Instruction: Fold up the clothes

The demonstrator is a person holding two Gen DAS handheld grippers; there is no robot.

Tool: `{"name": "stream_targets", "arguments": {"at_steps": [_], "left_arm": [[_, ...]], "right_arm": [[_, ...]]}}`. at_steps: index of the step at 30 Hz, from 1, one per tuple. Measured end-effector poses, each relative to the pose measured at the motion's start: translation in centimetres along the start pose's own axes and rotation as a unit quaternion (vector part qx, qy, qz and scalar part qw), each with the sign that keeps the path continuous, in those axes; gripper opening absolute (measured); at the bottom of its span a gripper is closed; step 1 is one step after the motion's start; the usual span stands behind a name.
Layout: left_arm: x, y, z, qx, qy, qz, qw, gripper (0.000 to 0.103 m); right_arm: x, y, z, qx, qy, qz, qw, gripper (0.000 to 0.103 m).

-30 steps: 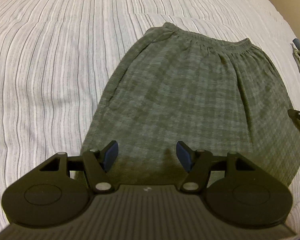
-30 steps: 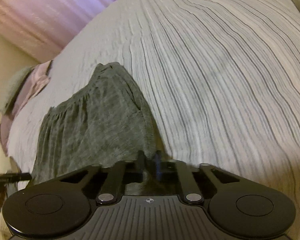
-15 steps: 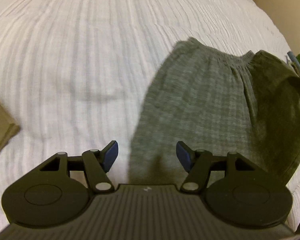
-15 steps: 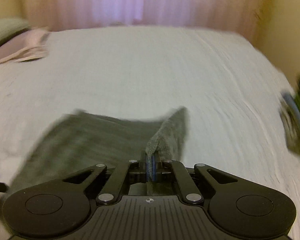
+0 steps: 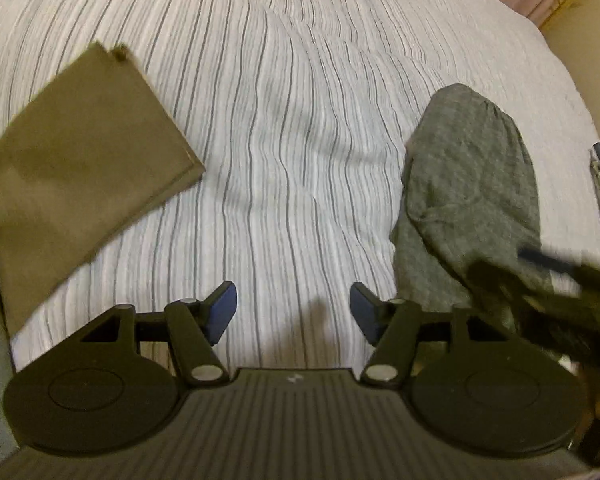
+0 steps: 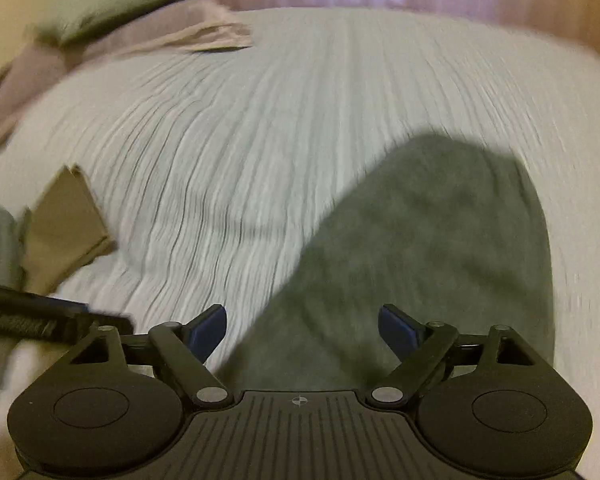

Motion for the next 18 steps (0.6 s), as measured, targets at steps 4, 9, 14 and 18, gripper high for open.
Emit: {"name": "stream_targets", "arguments": {"at_steps": [4,9,14,18], "left_arm": [[0.5,-0.3,-1.5,0.056,0.0,0.015,0.9983,0.041],[-0.3,-1.5,-4.8,0.098,-0.039,0.025,0.9941,0.038],[-2.6,-3.6,-8.9,0.1,-0.085,0.029,0.9909,0.039],[-4.3,-4.7,-10.5,0.11,-0.093,0.029,0.9891,0.04]], "right_arm": [[4.8,4.0,-6.5,-0.027,-0.153,0.016,0.988,0.069],[11.0,8.9,-15.6,-0.054,-0.4,0.003,0.915,0.063],[14.5,9.7,-20.5,-0.1,-0.592,-0.052,0.798,0.062],[15.2,9.4,-22.4,-0.081,-0.622,-0.072,0.775,0.054]]}}
Point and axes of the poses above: each gripper's, at about its wrist camera, not at the fingertips, and y roughly against the way its jaws point, z to its left, x to its underside, the point moved 3 cm from there along -y, roughly the way its jaws point, and after that the axes turned 1 degree about z, right-handed, at the moved point
